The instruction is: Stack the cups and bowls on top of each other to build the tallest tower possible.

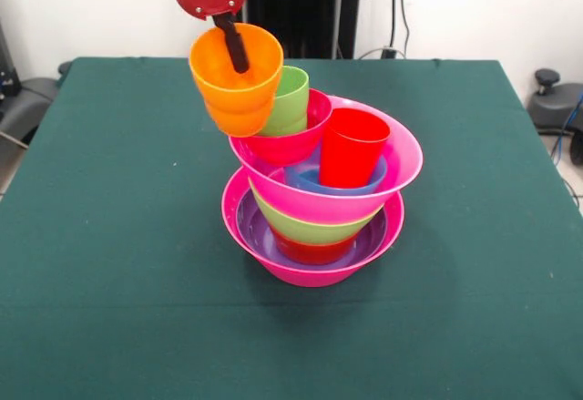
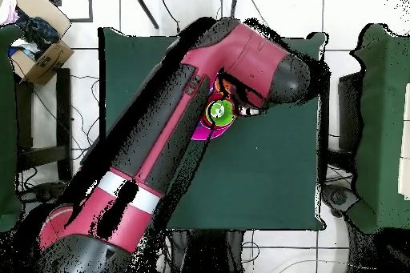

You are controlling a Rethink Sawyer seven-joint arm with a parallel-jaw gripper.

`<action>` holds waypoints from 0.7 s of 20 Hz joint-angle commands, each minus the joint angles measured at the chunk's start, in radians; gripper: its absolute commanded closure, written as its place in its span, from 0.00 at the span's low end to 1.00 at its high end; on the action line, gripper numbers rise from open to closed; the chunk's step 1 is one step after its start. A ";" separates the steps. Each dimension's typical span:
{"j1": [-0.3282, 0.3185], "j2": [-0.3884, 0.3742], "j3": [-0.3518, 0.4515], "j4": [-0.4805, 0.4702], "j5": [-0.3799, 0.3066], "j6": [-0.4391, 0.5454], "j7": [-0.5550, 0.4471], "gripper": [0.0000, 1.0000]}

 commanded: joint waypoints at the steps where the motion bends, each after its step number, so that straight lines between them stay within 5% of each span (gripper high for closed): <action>1: 0.010 -0.041 0.036 0.003 -0.050 0.044 -0.221 1.00; 14: 0.106 -0.122 0.023 0.124 -0.047 -0.019 -0.187 1.00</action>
